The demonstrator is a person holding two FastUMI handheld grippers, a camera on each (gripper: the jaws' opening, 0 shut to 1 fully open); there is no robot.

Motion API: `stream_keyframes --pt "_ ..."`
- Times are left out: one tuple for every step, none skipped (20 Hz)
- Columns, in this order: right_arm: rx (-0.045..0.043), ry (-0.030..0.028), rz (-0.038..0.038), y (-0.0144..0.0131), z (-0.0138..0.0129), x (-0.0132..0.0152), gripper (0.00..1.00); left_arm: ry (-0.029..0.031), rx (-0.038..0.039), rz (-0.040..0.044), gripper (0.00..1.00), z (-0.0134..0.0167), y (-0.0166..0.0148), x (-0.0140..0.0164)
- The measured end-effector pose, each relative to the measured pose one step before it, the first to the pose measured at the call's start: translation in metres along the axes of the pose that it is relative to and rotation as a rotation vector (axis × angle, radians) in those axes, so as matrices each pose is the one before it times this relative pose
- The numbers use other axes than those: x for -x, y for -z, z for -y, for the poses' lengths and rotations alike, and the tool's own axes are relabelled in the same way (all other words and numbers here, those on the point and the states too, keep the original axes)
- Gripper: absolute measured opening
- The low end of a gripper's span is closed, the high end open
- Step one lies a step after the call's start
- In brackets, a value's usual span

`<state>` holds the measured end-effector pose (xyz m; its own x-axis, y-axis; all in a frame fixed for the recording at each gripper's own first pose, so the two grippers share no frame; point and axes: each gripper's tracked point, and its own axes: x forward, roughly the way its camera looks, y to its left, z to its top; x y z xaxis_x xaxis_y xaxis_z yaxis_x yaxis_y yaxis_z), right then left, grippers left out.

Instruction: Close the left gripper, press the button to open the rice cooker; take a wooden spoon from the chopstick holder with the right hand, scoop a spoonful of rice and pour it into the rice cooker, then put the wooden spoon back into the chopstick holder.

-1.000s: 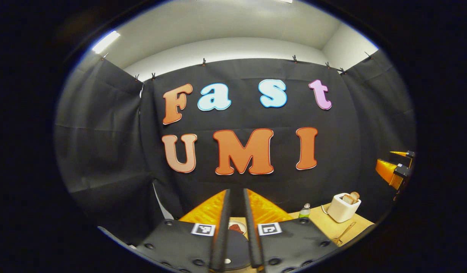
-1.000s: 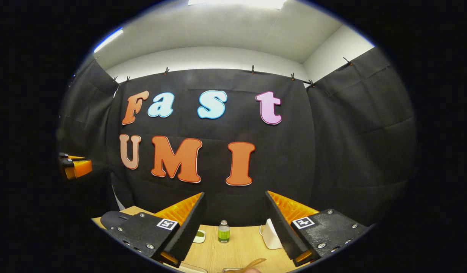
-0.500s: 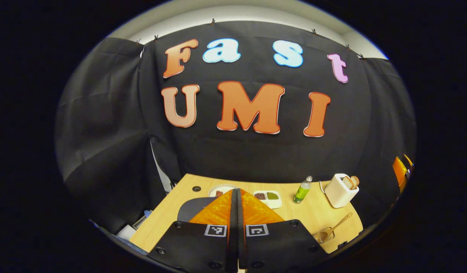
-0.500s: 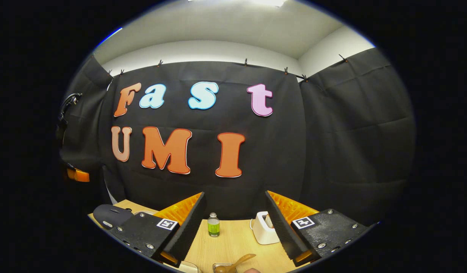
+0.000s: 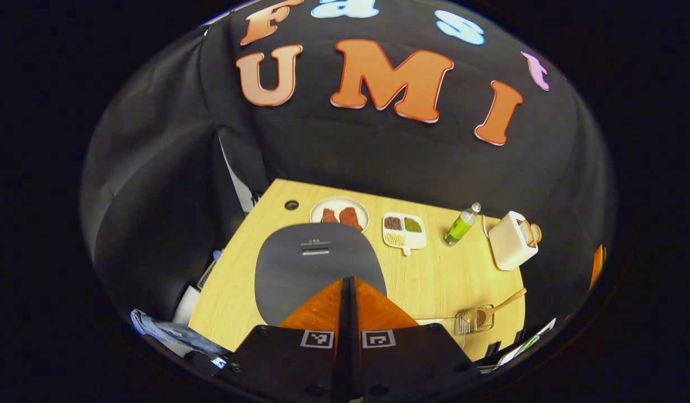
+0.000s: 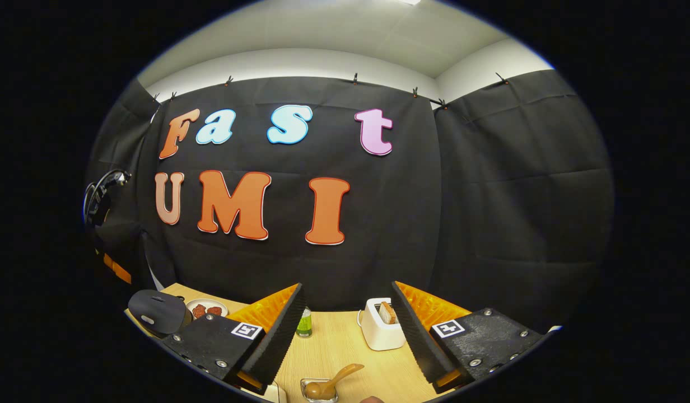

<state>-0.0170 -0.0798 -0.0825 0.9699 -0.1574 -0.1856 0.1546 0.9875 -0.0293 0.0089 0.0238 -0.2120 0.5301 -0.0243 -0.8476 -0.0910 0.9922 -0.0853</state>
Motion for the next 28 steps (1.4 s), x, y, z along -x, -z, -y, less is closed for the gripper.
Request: stream_keyframes --pt "0.0007 0.00335 -0.00911 0.00289 0.00155 0.00043 0.94 0.0004 0.01623 -0.04943 0.05 -0.00457 0.0083 -0.00988" --pt "0.00201 0.00596 -0.00567 0.00282 0.00203 0.00017 0.94 0.00534 0.01832 -0.04301 0.05 -0.00293 0.00605 -0.00773" --pt "0.00164 0.00412 -0.00512 0.00261 0.00195 0.00078 0.94 0.00585 0.02336 -0.05031 0.02 -0.00146 0.00979 -0.00798" --pt "0.00197 0.00616 -0.00761 0.00315 0.00176 0.0005 0.94 0.01019 0.02188 -0.04625 0.0 -0.00107 0.00698 -0.00953" --pt "0.00036 0.00411 -0.00827 0.00384 0.00162 0.00042 0.98 0.00133 0.02323 -0.04818 0.01 -0.00418 0.00812 -0.00919" --pt "0.00024 0.00489 -0.01037 0.00367 0.00074 -0.00032 0.94 -0.00092 0.02154 -0.04682 0.05 -0.00368 0.00682 -0.00845" --pt "-0.00099 0.00354 -0.01034 0.00455 0.00152 -0.00014 0.95 0.00104 0.01759 -0.03324 0.05 -0.00309 0.00562 -0.00952" --pt "-0.00045 0.00336 -0.00847 0.0036 0.00106 0.00006 0.95 -0.00739 0.01374 -0.02831 0.05 -0.00489 0.00212 -0.00895" --pt "0.00172 0.00586 -0.00902 0.00387 0.00137 -0.00044 0.94 0.00372 0.00849 -0.02055 0.02 -0.00159 0.002 -0.00658" --pt "0.00232 0.00498 -0.00816 0.00328 0.00069 -0.00087 0.94 -0.00347 0.01343 -0.02133 0.01 -0.00255 0.00244 -0.00553" --pt "0.00211 0.00715 -0.00955 0.00362 0.00086 -0.00072 0.95 -0.00798 0.00942 -0.01725 0.01 -0.00316 0.00272 -0.00547" --pt "-0.00049 0.00213 -0.00703 0.00363 0.0012 -0.00059 0.95 -0.0055 0.00782 -0.02032 0.05 -0.00288 0.00228 -0.00445" --pt "0.00048 0.0053 -0.00982 0.00341 0.00072 -0.00068 0.94 0.00141 0.00509 0.01626 0.05 0.00143 -0.00472 0.00072" --pt "-0.00006 0.00281 -0.01049 0.005 0.0006 -0.00074 0.94 -0.00122 -0.0057 -0.01015 0.05 -0.00165 -0.00033 -0.00199" --pt "-0.00045 0.00358 -0.01026 0.0044 0.00055 -0.00088 0.94 -0.00467 0.00426 -0.01316 0.05 0.00042 0.00328 0.00106" --pt "-0.00052 0.00163 -0.01456 0.00515 0.0005 -0.00234 0.94 -0.01286 0.00025 0.00582 0.05 -0.00083 0.00018 -0.00466" --pt "-0.00126 0.00097 -0.01404 0.00599 -0.0008 -0.00187 0.94 -0.00715 -0.01074 -0.00488 0.02 0.0 0.0002 0.00197" --pt "-0.0012 0.00207 -0.0176 0.00685 0.00069 -0.00172 0.95 0.00121 -0.01529 0.00686 0.02 -0.00377 -0.00293 -0.00297" --pt "-0.00401 -0.00172 -0.01639 0.00649 -0.00013 -0.00174 0.95 -0.00305 0.00651 -0.00056 0.05 0.002 0.00261 0.00456" --pt "-0.00669 -0.00399 -0.0161 0.0058 -0.00064 -0.00132 0.94 0.00243 -0.0096 0.01254 0.05 0.00026 -0.00022 -0.00039" --pt "-0.01019 -0.01185 -0.01848 0.0077 -0.00138 -0.0016 0.94 -0.00145 -0.0155 0.01567 0.02 0.00118 0.00192 0.00195" --pt "-0.01038 -0.00989 -0.02153 0.00734 -0.00139 -0.0024 0.95 -0.00561 -0.02295 0.04118 0.05 0.00078 -0.00279 0.00323" --pt "-0.00899 -0.00769 -0.02268 0.00781 0.00071 -0.00337 0.95 -0.00689 -0.027 0.03493 0.05 0.00112 -0.00057 0.00437" --pt "-0.00672 -0.00447 -0.02468 0.00756 0.00046 -0.00345 0.95 -0.00367 -0.02819 0.0528 0.05 0.00223 -0.00545 0.00606" --pt "-0.00524 -0.00161 -0.0267 0.00922 0.00135 -0.00413 0.95 -0.00717 -0.00921 0.0323 0.05 0.00014 -0.00108 0.00897" --pt "-0.00169 -0.0001 -0.02577 0.00884 -0.0002 -0.00385 0.95 -0.00139 -0.00518 0.0561 0.02 0.00026 -0.01245 0.00758" --pt "0.00285 -0.00496 -0.03204 0.00995 -0.00117 -0.00495 0.95 0.0008 -0.01074 0.06155 0.02 0.00395 -0.0111 0.01137" --pt "0.00237 -0.0089 -0.02875 0.01308 -0.00174 -0.00389 0.94 0.00006 -0.01672 0.07891 0.05 0.00217 -0.01647 0.01146"
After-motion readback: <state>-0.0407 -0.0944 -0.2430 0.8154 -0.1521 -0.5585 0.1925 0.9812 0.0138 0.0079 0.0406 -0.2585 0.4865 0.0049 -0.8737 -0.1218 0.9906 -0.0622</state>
